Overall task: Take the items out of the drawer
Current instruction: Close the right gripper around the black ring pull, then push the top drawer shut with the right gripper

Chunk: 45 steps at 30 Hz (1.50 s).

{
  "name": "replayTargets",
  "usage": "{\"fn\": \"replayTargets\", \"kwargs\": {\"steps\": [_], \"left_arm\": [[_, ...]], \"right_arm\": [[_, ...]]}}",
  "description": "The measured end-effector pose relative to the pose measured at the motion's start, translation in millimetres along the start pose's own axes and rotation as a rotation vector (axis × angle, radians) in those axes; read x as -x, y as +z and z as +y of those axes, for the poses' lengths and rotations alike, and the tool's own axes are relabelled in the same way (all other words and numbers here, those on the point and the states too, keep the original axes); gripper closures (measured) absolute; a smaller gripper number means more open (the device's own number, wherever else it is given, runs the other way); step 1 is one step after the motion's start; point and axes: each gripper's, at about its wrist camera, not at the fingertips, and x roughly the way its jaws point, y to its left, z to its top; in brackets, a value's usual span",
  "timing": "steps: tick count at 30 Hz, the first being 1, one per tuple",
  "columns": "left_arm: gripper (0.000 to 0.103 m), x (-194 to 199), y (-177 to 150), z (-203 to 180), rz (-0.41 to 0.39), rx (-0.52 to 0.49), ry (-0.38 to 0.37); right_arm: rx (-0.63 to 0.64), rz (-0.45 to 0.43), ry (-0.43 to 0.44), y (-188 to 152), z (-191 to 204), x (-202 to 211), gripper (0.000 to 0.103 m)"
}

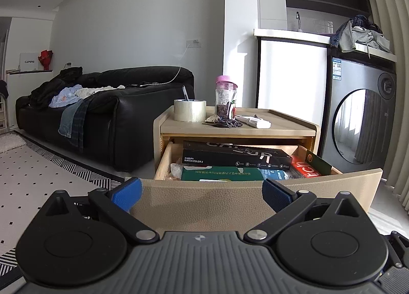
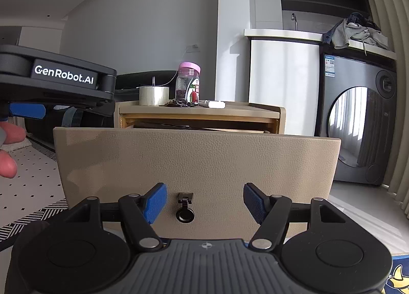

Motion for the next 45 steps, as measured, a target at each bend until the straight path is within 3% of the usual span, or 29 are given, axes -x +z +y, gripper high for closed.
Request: {"fn": "replayTargets", "kwargs": {"steps": [11,16,22,24,34,45], "left_arm": [[0.0,13.4,-29.1,6.8,-0.042,-0.007,0.028],[0.0,18.0,-37.4,8.3,-0.049,-0.012,0.023],[0.0,21.8,-42.0,8.1,-0.052,-0.019,0.03],[0.0,22.6,-43.1,8.1,-0.049,-0.018,0.029],[0.0,24.6,-48.2,7.4,-0.043,-0.023,0.023],[0.0,23.4,-49.8,6.0,-0.039,-0.024,0.015]], "right_arm": [[-0.027,-0.002,0.007,-8.2,5.6,-14.9,0.033],[-0.038,0.0,0.008,-9.1,6.7,-23.2,0.038],[-0.039,0.006,0.008,-10.9,9.5,-36.4,0.059],[-0.054,0.015,0.012,-11.4,9.2,-41.4,0.059],[-0.067,0.036,0.006,-19.9,14.7,-54.5,0.086],[-0.064,0.028,0.004,-20.5,15.2,-57.0,0.086]]}}
